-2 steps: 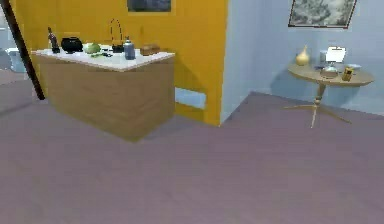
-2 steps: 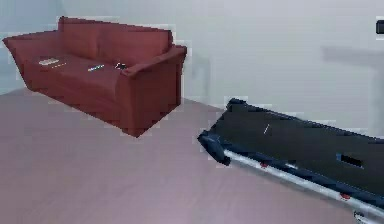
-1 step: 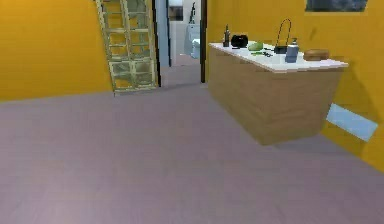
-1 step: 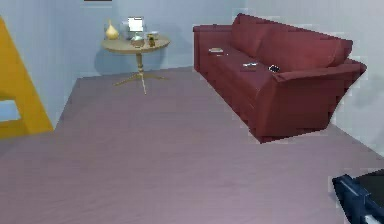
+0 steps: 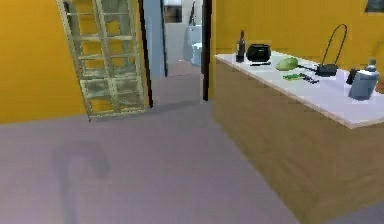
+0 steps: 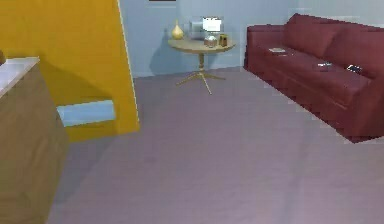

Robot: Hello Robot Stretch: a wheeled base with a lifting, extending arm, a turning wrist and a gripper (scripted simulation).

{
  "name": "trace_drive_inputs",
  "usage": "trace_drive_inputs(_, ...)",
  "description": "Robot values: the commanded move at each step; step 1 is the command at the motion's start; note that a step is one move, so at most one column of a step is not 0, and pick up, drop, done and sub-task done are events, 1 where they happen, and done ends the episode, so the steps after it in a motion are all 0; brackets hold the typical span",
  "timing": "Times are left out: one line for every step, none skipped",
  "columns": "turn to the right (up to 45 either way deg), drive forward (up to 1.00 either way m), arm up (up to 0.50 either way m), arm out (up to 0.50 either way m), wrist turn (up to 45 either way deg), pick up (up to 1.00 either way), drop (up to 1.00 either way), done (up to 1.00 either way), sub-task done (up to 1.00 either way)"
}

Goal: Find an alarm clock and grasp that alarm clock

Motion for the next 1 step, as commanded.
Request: trace_drive_inputs(0.0,1.0,0.0,0.0,0.0,0.0,0.0,0.0,0.0)
